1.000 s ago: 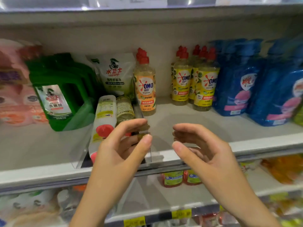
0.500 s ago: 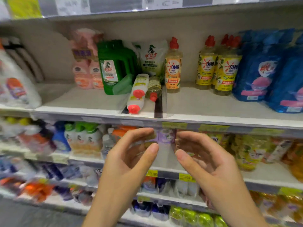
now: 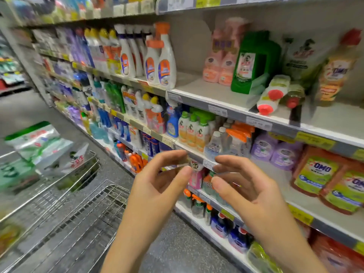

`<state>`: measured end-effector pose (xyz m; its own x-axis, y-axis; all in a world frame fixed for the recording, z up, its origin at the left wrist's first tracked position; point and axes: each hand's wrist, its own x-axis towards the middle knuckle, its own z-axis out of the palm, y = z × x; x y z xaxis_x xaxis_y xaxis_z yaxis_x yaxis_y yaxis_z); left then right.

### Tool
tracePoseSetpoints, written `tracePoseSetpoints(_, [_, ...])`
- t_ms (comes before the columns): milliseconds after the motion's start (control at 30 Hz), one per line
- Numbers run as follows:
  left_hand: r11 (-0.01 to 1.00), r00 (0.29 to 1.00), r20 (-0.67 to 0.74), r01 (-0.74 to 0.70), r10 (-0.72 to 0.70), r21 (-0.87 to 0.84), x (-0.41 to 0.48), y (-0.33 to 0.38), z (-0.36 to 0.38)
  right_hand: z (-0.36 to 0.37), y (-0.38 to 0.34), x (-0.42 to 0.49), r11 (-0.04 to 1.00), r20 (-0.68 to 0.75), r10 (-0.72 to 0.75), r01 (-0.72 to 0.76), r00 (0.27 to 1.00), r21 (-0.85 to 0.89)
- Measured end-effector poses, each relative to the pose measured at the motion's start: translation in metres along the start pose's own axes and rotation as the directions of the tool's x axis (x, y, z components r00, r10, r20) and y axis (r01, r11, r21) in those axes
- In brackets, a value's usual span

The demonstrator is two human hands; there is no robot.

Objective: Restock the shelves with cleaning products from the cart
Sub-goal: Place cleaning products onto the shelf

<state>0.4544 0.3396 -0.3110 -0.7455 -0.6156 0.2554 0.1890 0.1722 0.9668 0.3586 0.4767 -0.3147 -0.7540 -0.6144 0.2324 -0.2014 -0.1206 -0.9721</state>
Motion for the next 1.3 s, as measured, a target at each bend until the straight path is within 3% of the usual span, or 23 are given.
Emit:
tracePoseSetpoints(200, [0.999, 0.979, -0.201, 0.000, 0.009, 0.044, -0.010, 0.001, -0.101, 0.098, 0.002, 0.022, 1.000, 0.226, -0.001, -0.002, 0.974, 0.012])
tracePoseSetpoints(433, [0.993, 0.906, -0.422, 0.062, -0.016, 0.095, -0.020, -0.010, -0.254, 0.257, 0.012, 0.045, 0.998, 0.419, 0.013, -0.040, 0.908, 0.056])
tracePoseSetpoints(700, [0.993, 0.802, -0.595, 0.101, -0.042, 0.066, -0.034, -0.025, -0.401, 0.417, 0.025, 0.070, 0.988, 0.571, 0.032, -0.111, 0.820, 0.105])
tracePoseSetpoints(833, [0.983, 0.712, -0.697, 0.174, -0.085, 0.057, -0.033, -0.044, -0.451, 0.472, 0.038, 0.095, 0.987, 0.651, 0.058, -0.142, 0.757, 0.077])
tracePoseSetpoints(1067, [0.921, 0.522, -0.848, 0.370, -0.095, 0.125, -0.007, -0.091, -0.531, 0.566, 0.093, 0.155, 0.990, 0.809, 0.117, -0.129, 0.577, -0.051])
tracePoseSetpoints(1300, [0.813, 0.348, -0.934, 0.566, -0.085, 0.137, 0.034, -0.143, -0.580, 0.658, 0.164, 0.211, 0.985, 0.939, 0.170, -0.082, 0.300, -0.152])
